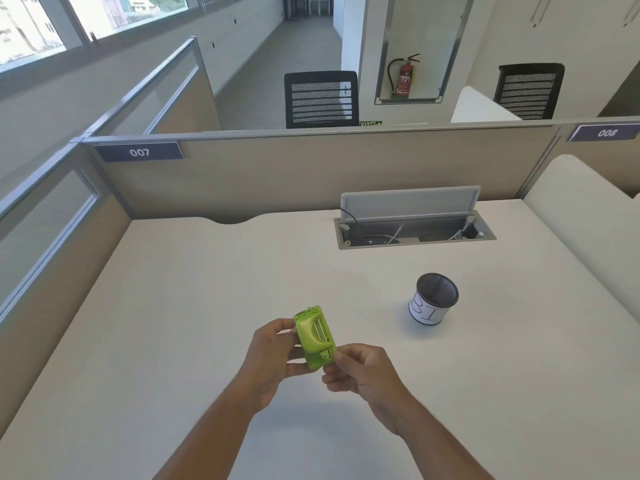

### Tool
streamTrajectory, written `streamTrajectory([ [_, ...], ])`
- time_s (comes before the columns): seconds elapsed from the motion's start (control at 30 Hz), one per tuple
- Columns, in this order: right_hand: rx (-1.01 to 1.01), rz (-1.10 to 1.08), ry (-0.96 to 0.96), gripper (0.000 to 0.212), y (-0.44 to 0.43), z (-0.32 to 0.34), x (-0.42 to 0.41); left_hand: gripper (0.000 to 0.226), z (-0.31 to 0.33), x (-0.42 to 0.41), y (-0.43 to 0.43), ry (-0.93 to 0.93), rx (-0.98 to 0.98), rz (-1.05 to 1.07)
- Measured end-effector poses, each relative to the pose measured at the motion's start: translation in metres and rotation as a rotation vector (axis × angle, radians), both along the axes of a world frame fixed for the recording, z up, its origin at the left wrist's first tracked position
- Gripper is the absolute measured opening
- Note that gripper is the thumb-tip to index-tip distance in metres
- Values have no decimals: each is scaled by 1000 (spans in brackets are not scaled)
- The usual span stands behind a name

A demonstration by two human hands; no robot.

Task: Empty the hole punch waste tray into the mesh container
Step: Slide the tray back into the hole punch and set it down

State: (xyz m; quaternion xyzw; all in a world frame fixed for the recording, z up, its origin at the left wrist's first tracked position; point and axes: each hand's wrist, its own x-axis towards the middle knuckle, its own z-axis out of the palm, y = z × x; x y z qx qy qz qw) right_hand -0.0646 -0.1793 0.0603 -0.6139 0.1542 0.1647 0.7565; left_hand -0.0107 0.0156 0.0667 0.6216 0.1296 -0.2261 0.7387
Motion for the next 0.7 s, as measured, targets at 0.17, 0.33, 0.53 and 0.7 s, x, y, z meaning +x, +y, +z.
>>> streamTrajectory([
  [0.17,-21,-23,-5,22,-2,-1,0,37,-2,-3,1,-22,-60,-44],
  [0.33,-21,-20,13,21,-2,-2,0,37,-4,-4,0,-27,-58,-18],
  [0.53,-30,-39,6,23,-4,0,5,34,-1,-10,-2,-23,-33,-83],
  [0.7,-116,-42,-29,20,-9,2,10,32,-1,-16,-7,-17,-34,-146],
])
